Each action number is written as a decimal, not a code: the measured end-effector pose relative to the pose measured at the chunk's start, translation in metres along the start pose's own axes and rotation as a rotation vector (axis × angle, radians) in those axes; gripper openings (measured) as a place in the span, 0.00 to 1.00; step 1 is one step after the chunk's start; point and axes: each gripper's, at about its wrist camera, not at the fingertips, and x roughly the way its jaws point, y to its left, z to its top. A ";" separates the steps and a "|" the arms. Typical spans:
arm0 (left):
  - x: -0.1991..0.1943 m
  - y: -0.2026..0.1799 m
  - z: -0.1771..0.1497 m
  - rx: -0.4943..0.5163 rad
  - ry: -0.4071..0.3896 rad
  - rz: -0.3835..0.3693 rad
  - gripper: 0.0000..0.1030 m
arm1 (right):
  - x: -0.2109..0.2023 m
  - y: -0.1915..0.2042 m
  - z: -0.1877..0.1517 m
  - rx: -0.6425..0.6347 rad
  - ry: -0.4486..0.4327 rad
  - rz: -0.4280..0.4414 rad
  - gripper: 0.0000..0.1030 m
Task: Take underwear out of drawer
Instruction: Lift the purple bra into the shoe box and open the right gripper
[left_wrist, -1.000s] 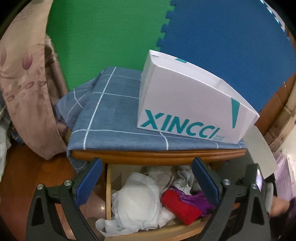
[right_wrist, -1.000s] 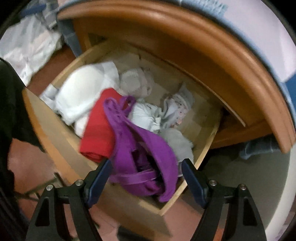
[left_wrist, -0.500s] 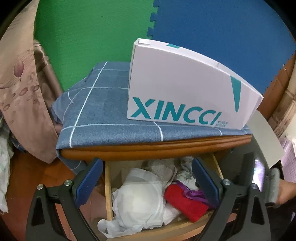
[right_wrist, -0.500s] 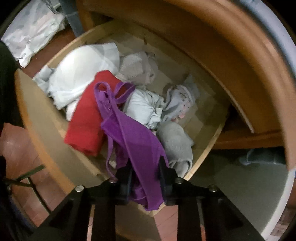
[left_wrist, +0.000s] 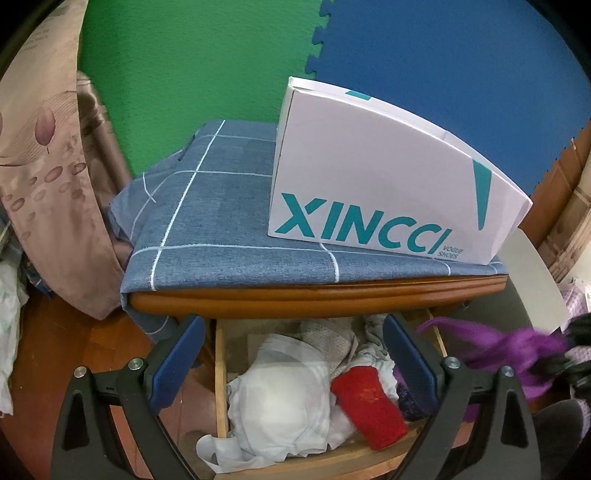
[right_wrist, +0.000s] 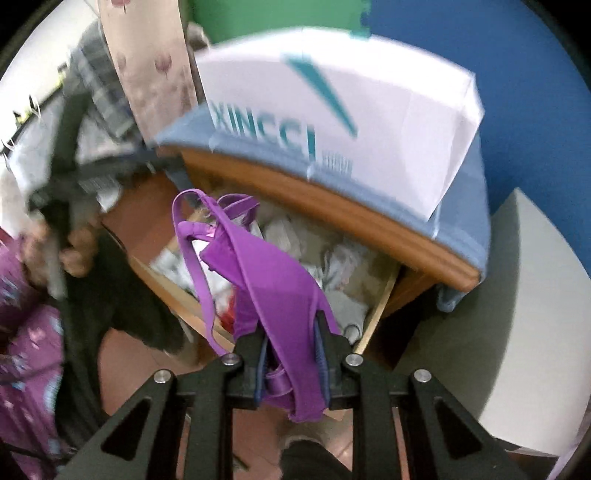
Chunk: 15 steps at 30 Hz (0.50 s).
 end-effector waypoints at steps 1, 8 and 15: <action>0.000 -0.001 -0.001 0.004 0.000 0.000 0.93 | -0.014 0.002 0.005 0.010 -0.032 0.008 0.20; -0.001 -0.005 -0.003 0.041 0.007 0.011 0.93 | -0.078 0.006 0.039 0.036 -0.195 0.029 0.20; -0.002 -0.007 -0.003 0.054 0.008 0.001 0.93 | -0.143 -0.007 0.104 0.042 -0.354 -0.024 0.20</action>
